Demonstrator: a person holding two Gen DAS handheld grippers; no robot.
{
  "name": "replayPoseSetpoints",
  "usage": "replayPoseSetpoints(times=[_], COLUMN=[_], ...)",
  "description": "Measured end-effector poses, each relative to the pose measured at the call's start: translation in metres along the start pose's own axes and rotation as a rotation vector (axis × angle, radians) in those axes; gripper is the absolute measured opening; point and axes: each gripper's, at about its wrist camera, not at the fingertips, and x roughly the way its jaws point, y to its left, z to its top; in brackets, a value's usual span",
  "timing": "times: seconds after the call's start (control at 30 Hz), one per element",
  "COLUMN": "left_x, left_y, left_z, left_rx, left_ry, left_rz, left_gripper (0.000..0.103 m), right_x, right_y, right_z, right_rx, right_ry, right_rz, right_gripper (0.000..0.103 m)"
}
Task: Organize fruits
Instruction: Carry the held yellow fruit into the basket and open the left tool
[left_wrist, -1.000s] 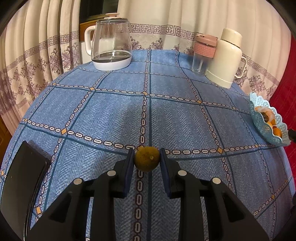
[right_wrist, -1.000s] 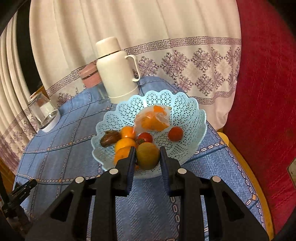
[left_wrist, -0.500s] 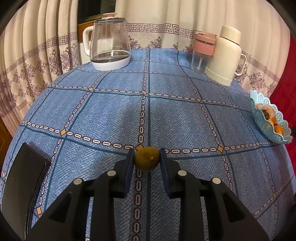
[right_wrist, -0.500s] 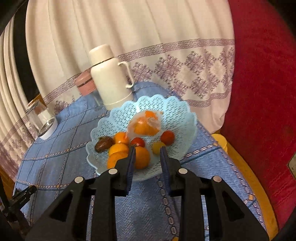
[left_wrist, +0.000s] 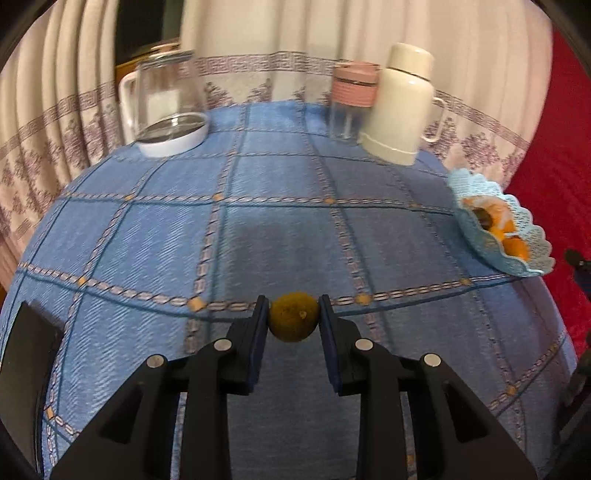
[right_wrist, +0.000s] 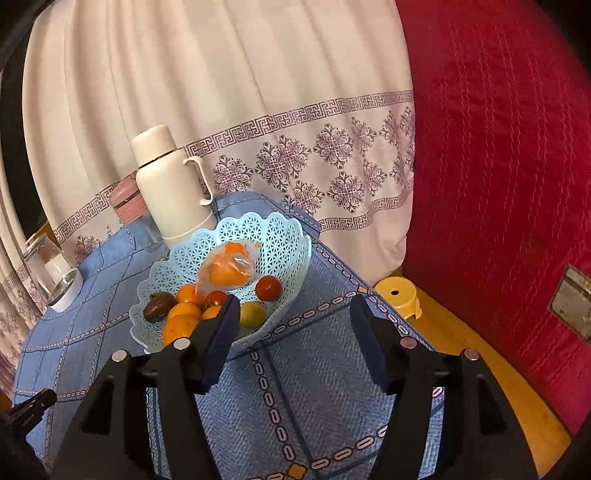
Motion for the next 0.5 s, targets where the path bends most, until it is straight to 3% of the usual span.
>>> replayPoseSetpoints(times=[0.3, 0.5], left_x=[0.000, -0.004], left_y=[-0.039, -0.080], left_z=[0.017, 0.030], left_rx=[0.038, 0.115], left_ry=[0.001, -0.015], left_rz=[-0.091, -0.144], left_gripper=[0.028, 0.028], right_x=[0.003, 0.005], right_y=[-0.002, -0.005], right_z=[-0.004, -0.003], right_rx=[0.025, 0.047], right_ry=[0.008, 0.009], right_rz=[0.024, 0.033], right_gripper=[0.074, 0.075])
